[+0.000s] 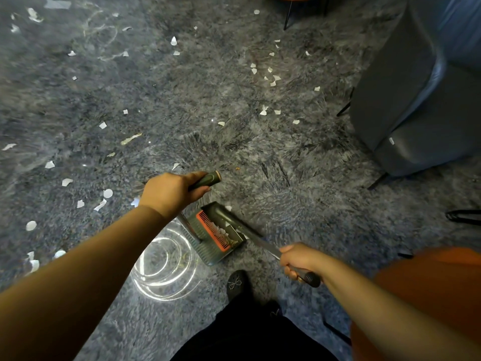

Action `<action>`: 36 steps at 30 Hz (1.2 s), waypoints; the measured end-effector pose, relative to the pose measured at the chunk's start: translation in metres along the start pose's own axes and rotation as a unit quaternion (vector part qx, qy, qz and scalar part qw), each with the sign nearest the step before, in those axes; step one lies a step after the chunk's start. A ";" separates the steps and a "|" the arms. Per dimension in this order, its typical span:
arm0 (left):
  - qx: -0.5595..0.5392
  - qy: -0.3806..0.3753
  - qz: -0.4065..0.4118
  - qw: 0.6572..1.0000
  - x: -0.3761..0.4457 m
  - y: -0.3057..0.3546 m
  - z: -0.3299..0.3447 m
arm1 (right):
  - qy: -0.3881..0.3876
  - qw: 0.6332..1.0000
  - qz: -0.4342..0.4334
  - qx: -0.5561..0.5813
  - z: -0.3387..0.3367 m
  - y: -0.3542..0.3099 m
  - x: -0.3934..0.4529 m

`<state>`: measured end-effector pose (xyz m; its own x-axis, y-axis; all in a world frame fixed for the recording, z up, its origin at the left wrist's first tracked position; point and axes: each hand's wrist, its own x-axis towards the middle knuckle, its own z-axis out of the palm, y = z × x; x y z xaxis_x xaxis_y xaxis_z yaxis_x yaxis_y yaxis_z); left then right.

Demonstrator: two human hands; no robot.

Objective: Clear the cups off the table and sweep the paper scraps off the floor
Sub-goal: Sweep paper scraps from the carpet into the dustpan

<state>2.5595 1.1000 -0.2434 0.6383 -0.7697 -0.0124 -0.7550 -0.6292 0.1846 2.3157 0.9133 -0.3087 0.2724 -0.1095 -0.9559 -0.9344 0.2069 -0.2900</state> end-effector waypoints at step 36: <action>-0.028 0.014 -0.078 0.996 -0.101 -0.008 0.012 | -0.005 0.999 -0.023 0.043 0.024 0.033 -0.001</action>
<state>2.4992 1.1814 -0.2551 0.7516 -0.6594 -0.0187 -0.6373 -0.7331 0.2374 2.2897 0.9433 -0.3182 0.3174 -0.1114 -0.9417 -0.8977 0.2847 -0.3362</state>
